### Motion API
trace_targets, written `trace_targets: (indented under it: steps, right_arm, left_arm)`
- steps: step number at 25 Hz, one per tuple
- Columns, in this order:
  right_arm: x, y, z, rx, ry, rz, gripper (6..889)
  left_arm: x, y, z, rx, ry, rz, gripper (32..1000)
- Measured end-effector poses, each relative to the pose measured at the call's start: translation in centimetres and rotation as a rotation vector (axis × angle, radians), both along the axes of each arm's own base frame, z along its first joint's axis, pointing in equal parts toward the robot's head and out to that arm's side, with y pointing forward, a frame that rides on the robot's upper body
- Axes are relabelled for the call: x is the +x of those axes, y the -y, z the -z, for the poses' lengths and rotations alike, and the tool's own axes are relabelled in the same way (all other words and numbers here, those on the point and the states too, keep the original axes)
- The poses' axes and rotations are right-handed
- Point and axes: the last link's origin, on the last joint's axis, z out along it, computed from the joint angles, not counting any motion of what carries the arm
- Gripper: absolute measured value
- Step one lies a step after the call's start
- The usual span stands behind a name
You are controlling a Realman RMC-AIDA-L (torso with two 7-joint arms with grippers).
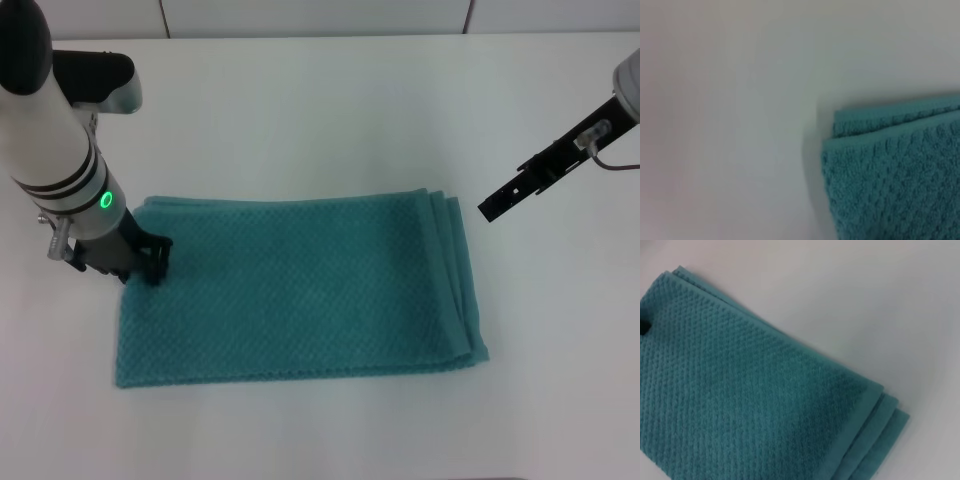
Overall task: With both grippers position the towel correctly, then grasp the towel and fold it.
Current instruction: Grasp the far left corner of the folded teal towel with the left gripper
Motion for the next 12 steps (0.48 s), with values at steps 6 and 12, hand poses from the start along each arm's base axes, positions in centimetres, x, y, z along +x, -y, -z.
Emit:
trace_targets:
  steps: [6, 12]
  right_arm:
    - [0.00, 0.00, 0.01, 0.000, 0.000, 0.000, 856]
    - [0.00, 0.00, 0.01, 0.000, 0.000, 0.000, 856]
  left_arm:
    - [0.15, -0.07, 0.00, -0.004, -0.002, 0.003, 198]
    - [0.21, -0.11, 0.01, -0.005, -0.002, 0.006, 88]
